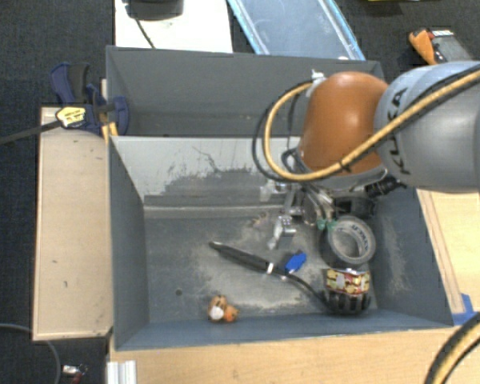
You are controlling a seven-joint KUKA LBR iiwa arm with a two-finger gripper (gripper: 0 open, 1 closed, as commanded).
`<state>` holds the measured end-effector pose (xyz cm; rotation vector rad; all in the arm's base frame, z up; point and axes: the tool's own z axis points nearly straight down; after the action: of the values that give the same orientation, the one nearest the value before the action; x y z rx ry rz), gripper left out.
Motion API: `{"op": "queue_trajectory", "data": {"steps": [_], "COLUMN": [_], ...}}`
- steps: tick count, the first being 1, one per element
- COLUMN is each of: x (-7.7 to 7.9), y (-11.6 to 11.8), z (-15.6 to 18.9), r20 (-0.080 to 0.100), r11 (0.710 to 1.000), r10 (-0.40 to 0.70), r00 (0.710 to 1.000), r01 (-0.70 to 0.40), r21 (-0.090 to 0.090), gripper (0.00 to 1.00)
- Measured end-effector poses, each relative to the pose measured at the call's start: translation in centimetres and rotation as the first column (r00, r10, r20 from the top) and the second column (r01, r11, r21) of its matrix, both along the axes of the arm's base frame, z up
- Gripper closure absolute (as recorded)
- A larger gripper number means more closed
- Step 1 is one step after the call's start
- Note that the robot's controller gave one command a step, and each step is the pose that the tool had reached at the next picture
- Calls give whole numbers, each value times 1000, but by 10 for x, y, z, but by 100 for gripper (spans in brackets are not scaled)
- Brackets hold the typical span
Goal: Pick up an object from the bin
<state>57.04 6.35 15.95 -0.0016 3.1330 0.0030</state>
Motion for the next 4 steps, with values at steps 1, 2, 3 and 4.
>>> {"op": "queue_trajectory", "data": {"steps": [1, 2, 3, 4], "x": [-29, -19, -6, -30], "y": [-4, -17, -31, -13], "z": [0, -7, -11, -44], "r20": [4, 2, 5, 6], "r11": [1000, 999, 999, 949], "r10": [-17, -42, -38, 316], "r00": [1000, 999, 999, 949], "r01": [17, 42, 38, -316], "r21": [3, 3, 1, -3], "gripper": [0, 0, 0, 0]}}
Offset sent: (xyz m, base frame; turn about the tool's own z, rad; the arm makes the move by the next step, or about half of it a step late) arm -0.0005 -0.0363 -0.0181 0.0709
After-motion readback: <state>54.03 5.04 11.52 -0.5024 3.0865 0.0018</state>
